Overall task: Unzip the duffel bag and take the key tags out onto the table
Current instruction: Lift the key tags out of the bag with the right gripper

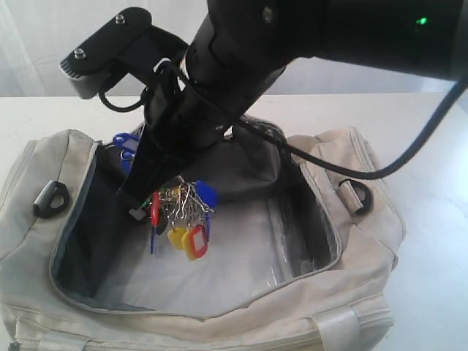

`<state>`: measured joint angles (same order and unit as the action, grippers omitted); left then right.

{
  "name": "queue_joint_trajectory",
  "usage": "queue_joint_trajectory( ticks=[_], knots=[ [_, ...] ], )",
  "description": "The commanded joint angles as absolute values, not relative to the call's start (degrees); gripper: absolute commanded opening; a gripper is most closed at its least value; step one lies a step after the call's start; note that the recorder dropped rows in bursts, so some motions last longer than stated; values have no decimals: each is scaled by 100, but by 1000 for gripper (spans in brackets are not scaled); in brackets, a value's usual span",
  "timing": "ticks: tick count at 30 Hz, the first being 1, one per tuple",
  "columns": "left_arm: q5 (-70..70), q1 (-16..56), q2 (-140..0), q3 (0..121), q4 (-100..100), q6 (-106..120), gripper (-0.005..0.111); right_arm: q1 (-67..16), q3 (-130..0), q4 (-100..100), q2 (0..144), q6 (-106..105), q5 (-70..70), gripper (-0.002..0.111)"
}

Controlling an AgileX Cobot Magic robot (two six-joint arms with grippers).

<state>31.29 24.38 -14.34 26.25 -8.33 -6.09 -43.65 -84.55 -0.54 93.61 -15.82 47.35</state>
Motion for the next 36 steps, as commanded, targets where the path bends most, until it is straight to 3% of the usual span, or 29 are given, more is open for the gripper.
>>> queue_joint_trajectory(
  ticks=[1,22,36],
  knots=[
    [3141,2472,-1397,2585,-833,-651,0,-4331,-8464,-141,9191,-1524,4720,0],
    [3153,2472,-1397,2585,-833,-651,0,-4331,-8461,-261,9162,-1450,5010,0],
    [3153,2472,-1397,2585,-833,-651,0,-4331,-8461,-1074,8351,-848,5303,0]
  ],
)
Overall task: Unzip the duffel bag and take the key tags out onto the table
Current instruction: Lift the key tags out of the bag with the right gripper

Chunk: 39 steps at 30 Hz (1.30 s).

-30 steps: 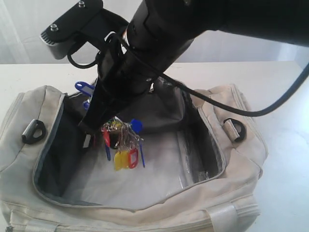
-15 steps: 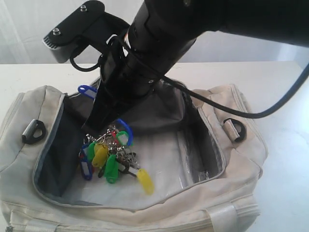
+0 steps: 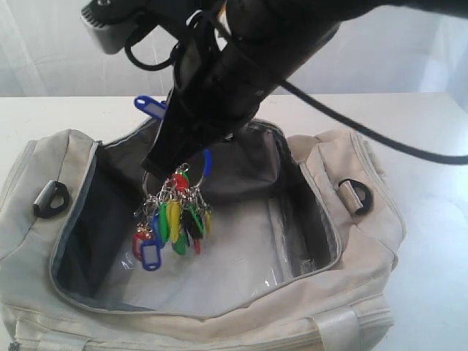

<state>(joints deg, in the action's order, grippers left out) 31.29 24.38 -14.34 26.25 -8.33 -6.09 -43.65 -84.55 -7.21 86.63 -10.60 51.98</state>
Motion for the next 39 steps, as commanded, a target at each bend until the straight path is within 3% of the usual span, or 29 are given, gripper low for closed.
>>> queue_joint_trajectory(
  ticks=[1,24,39],
  knots=[
    [3153,2472,-1397,2585,-833,-651,0,-4331,-8461,-1210,8281,-724,5376,0],
    [3165,2472,-1397,2585,-833,-651,0,-4331,-7920,-3929,5980,1409,6954,0],
    [3204,2472,-1397,2585,-822,-651,0,-4331,-7333,-4209,5213,1712,6996,0]
  ],
)
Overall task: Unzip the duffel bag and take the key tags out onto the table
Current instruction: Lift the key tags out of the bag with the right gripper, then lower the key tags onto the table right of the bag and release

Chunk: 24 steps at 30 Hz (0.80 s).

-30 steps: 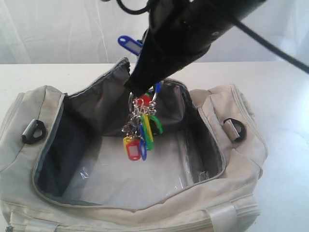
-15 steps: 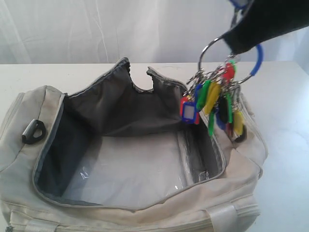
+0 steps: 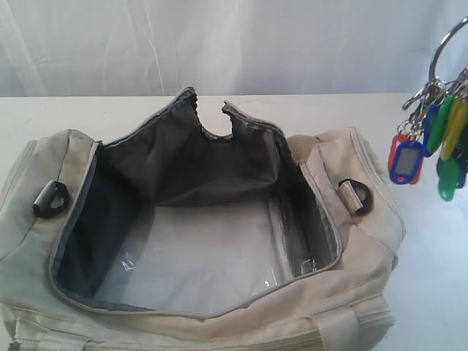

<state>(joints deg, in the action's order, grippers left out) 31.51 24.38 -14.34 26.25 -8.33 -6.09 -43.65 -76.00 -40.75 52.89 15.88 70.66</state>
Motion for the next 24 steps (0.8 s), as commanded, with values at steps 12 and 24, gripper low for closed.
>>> queue_joint_trajectory(
  ticks=[12,24],
  knots=[
    [3207,2472,-1397,2585,-798,-651,0,-3144,-6589,-3894,5226,1478,6996,0],
    [3228,2472,-1397,2585,-800,-651,0,-469,-6589,-1429,6552,-538,6863,0]
  ],
)
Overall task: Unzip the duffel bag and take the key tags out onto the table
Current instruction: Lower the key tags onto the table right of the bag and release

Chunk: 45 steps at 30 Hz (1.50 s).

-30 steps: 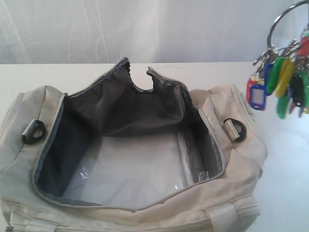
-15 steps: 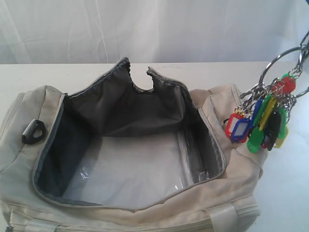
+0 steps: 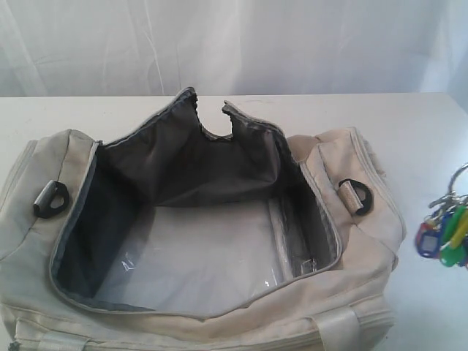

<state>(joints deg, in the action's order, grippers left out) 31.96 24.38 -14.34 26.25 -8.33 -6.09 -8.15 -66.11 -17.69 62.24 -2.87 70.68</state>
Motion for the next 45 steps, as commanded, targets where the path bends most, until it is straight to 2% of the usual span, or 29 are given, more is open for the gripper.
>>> queue_joint_trajectory(
  ticks=[1,7,11,32,38,45],
  knots=[
    [3228,2472,-1397,2585,-800,-651,0,-308,-6589,-1204,6765,-638,6850,0],
    [3228,2472,-1397,2585,-800,-651,0,268,-6506,47,7377,-1220,6891,0],
    [3228,2472,-1397,2585,-800,-651,0,593,-5988,316,7813,-1369,6554,0],
    [3218,2472,-1397,2585,-800,-628,0,699,-4774,1282,8928,-1912,4886,0],
    [3208,2472,-1397,2585,-800,-631,0,699,-4723,2299,9115,-2861,4850,0],
    [3208,2472,-1397,2585,-800,-631,0,699,-4723,2378,9182,-2904,4814,0]
  ],
)
